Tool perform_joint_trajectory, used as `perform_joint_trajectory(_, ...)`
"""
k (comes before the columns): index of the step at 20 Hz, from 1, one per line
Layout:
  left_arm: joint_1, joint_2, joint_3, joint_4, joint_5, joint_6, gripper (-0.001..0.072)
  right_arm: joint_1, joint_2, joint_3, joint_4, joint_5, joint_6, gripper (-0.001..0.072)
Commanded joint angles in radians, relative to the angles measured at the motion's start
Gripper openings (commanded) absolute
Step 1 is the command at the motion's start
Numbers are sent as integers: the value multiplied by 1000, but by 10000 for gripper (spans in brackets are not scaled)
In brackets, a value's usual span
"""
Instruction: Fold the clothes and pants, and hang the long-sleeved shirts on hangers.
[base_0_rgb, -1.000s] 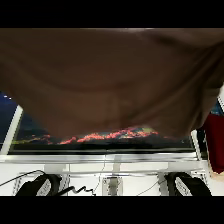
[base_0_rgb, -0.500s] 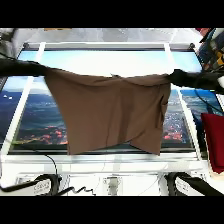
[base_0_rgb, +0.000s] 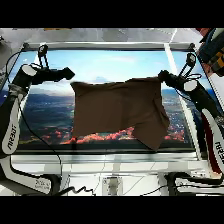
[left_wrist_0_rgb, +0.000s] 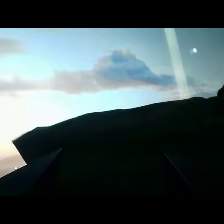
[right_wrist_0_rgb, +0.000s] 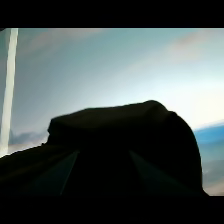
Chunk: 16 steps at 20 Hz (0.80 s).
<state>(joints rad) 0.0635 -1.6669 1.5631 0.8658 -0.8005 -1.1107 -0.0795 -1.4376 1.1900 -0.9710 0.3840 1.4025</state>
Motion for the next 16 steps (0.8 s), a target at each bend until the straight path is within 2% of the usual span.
perform_joint_trajectory(1, 27, 5, 0, -8, -90, 0, 692, -110, -7, 11, -77, 172, -1, 348)
perform_joint_trajectory(5, 93, 52, 0, 93, -374, 0, 687, -330, 4, 14, -268, 600, -19, 306)
perform_joint_trajectory(7, 124, 63, 0, 114, -491, 0, 687, -451, 3, -3, -257, 788, -126, 242)
perform_joint_trajectory(9, 140, 63, -2, 114, -575, -20, 687, -549, 3, -52, -190, 912, -230, 242)
perform_joint_trajectory(10, 143, 63, -8, 114, -589, -39, 687, -584, 3, -89, -157, 953, -264, 247)
perform_joint_trajectory(11, 143, 64, -19, 108, -592, -48, 685, -607, 3, -135, -131, 980, -297, 286)
perform_joint_trajectory(12, 142, 68, -33, 90, -592, -57, 684, -615, 3, -182, -112, 993, -330, 365)
perform_joint_trajectory(14, 142, 80, -67, 40, -612, -73, 684, -602, 3, -276, -64, 975, -404, 379)
perform_joint_trajectory(16, 142, 90, -86, -3, -688, -80, 684, -571, 3, -338, 19, 903, -454, 381)
